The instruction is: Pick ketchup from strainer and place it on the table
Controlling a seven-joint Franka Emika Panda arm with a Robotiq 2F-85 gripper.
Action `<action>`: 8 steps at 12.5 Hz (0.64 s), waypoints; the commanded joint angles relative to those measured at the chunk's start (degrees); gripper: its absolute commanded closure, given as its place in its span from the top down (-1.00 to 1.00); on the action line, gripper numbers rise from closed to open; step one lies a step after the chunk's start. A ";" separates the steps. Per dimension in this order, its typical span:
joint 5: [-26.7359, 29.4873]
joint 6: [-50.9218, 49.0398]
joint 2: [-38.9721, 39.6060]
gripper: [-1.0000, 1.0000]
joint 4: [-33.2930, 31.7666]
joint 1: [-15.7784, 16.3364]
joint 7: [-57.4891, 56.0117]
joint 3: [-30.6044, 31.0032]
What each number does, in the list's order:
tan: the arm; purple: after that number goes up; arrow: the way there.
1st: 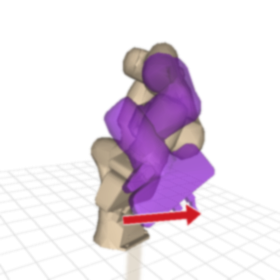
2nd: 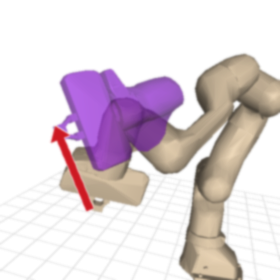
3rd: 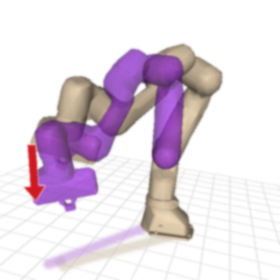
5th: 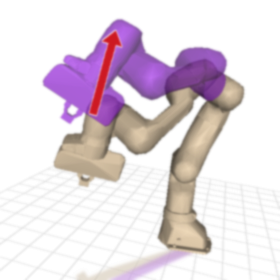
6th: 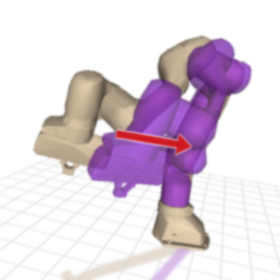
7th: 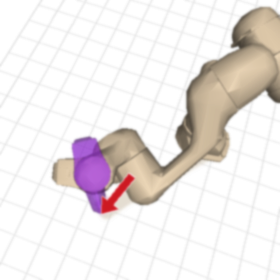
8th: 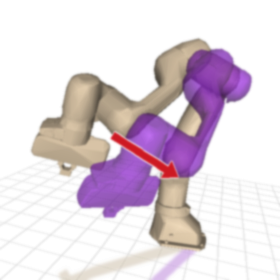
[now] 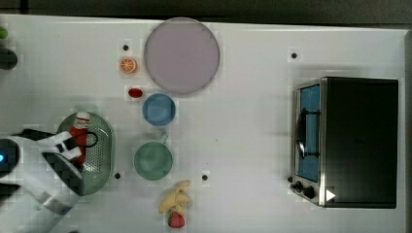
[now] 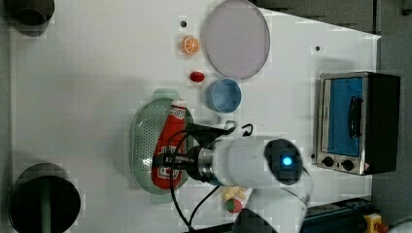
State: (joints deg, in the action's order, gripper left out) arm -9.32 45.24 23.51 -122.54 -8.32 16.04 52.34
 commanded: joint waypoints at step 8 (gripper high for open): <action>2.05 -24.47 -5.52 0.18 22.56 -10.32 -4.39 -2.32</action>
State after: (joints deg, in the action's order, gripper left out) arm -6.93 22.09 18.03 -100.88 -13.95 14.56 52.54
